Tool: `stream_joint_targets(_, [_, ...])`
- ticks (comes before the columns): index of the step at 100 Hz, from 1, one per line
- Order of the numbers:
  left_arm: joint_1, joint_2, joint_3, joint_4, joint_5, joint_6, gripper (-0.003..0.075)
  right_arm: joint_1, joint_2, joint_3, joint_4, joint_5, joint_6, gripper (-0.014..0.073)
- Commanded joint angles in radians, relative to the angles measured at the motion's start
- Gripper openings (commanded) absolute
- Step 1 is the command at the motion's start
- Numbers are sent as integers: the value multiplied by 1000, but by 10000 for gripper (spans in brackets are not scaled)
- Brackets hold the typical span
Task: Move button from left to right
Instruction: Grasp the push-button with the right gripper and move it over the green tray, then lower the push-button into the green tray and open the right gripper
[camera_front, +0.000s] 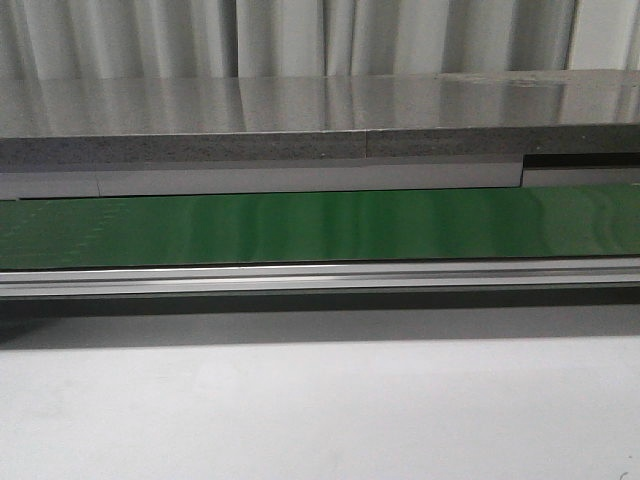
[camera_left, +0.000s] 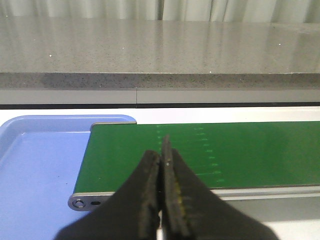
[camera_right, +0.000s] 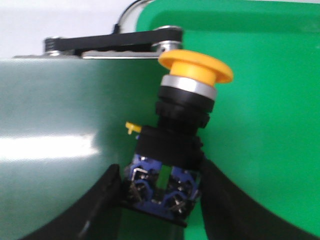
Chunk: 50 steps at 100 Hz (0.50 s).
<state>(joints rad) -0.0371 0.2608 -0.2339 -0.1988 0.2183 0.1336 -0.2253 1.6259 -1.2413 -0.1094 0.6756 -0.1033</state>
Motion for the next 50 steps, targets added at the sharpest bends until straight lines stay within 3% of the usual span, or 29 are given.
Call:
stream_joint_targets(1, [-9,6,-27,-10,-77,-5,-21,-53,-41,-35,-14,-82,-17,245])
stream_joint_targets(26, [-9,6,-27,-10,-77,-5,-21,-154,-17,-35,-3,-107,-53,245])
stream_joint_targets(50, [-9,6,-27,-10,-77,-5,-21,-158,43,-34,2,-84,-55,245])
